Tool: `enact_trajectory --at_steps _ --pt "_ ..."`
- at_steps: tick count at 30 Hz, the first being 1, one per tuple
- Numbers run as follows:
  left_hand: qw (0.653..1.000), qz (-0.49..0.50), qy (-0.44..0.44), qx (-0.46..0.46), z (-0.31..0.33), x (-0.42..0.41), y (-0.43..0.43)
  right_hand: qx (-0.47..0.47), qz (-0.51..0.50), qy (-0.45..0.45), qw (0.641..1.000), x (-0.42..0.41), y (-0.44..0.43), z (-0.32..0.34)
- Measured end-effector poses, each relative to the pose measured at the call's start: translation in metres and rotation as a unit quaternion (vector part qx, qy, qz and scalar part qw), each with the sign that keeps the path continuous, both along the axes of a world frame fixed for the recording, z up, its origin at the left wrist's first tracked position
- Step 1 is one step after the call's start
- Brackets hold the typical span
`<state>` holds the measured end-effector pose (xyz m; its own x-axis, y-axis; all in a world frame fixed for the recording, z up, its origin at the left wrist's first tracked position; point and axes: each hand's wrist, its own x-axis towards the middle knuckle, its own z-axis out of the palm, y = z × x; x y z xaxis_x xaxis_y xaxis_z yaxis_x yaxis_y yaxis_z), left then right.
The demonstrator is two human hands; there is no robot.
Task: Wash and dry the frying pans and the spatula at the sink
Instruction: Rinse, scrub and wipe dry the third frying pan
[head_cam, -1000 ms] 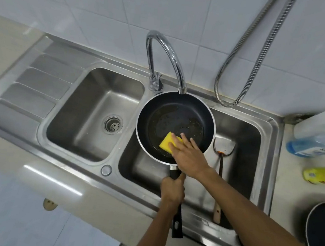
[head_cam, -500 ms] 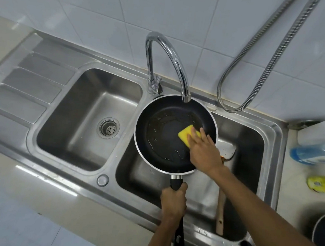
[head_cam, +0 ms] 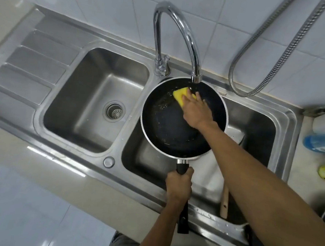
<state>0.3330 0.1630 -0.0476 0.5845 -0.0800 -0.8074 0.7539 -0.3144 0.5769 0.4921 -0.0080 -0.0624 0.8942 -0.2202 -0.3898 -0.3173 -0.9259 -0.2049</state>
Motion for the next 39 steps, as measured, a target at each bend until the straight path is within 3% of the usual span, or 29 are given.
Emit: enact_trajectory --at_steps 4,9,14,19,25,31,36,39 --pt "1.0 0.001 -0.004 0.005 -0.002 -0.001 0.001 -0.032 -0.04 -0.003 0.999 -0.06 -0.016 -0.004" --pt "0.999 -0.02 -0.022 0.023 -0.008 0.0 0.001 0.013 0.032 0.007 0.999 -0.122 0.042 0.002" --pt "0.997 -0.05 -0.038 0.036 -0.011 -0.002 0.004 0.061 0.078 -0.012 0.995 -0.062 0.096 -0.001" --pt "0.998 -0.029 -0.044 0.016 -0.012 -0.001 0.002 0.013 0.042 0.006 0.999 0.015 0.052 0.0" --pt "0.999 -0.024 -0.03 0.02 -0.011 0.0 0.003 -0.056 -0.01 0.01 0.998 -0.028 -0.014 -0.003" --pt "0.998 -0.033 -0.039 0.024 -0.01 0.002 0.003 -0.019 0.006 0.013 1.0 -0.123 0.038 0.004" --pt "0.998 -0.042 -0.034 0.026 -0.01 -0.002 0.006 0.057 0.045 -0.011 0.997 -0.068 0.096 0.001" --pt "0.998 -0.037 -0.038 0.019 -0.014 -0.002 0.005 0.049 0.024 -0.008 0.998 -0.013 0.088 -0.001"
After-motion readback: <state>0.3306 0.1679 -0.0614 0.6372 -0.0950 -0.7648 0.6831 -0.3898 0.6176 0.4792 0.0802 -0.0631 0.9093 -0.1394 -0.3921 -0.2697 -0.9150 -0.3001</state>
